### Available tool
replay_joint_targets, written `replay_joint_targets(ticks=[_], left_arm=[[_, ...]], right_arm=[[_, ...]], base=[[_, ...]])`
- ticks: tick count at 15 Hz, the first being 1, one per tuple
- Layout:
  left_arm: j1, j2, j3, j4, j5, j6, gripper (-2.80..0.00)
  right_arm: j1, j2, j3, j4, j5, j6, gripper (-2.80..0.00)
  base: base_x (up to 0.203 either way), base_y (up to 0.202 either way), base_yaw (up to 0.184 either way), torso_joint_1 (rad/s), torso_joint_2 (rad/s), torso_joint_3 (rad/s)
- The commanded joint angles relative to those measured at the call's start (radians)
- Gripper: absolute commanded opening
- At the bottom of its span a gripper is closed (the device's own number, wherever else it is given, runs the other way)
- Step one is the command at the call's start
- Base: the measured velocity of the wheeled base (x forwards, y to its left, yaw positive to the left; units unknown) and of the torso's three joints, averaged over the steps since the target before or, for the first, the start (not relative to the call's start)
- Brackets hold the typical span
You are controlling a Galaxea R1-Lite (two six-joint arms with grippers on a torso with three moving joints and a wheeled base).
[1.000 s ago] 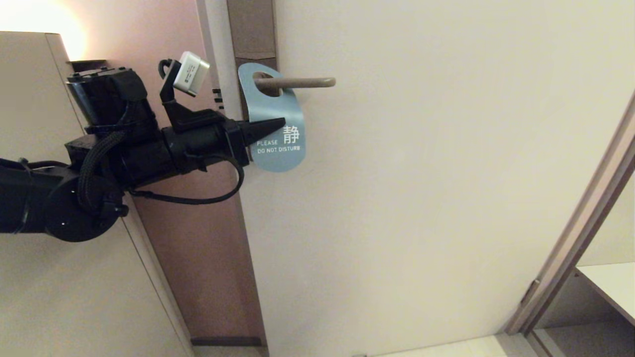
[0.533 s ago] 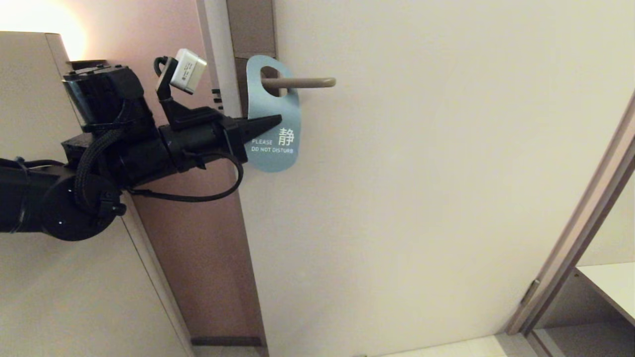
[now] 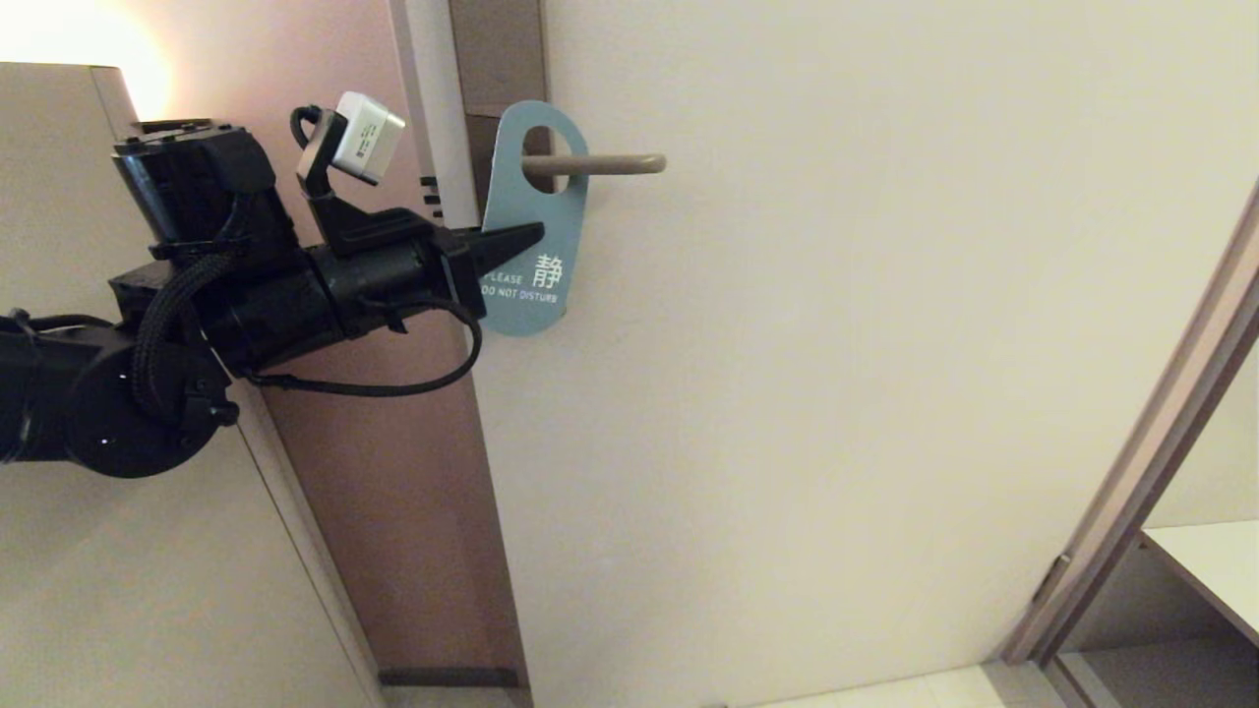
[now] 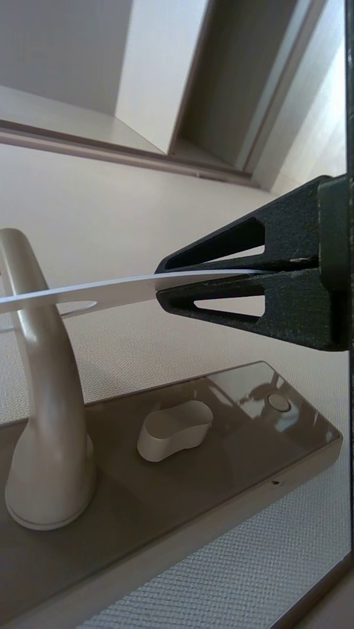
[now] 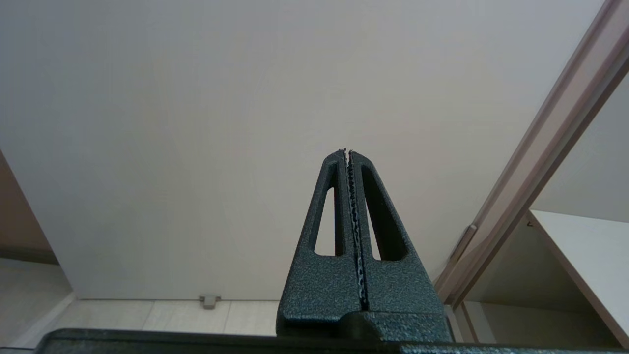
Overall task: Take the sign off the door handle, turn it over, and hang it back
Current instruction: Take down the sign
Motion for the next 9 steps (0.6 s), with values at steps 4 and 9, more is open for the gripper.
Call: replay_joint_targets(ticks=[4,9], left_arm=[[-0.008,-0.009,0.0,0.011,0.009,0.012,-2.8],[-0.015,0.004,0.0,0.023,0.072,0.024,-2.8]], right_arm=[[0.0,0.001,0.0,0.0,0.0,-0.001,-2.8],[0.0,0.001,0.0,0.0,0.0,-0.002,-2.8]], base=[[0.0,0.0,0.0,0.0,0.0,0.0],[0.0,0.0,0.0,0.0,0.0,0.0]])
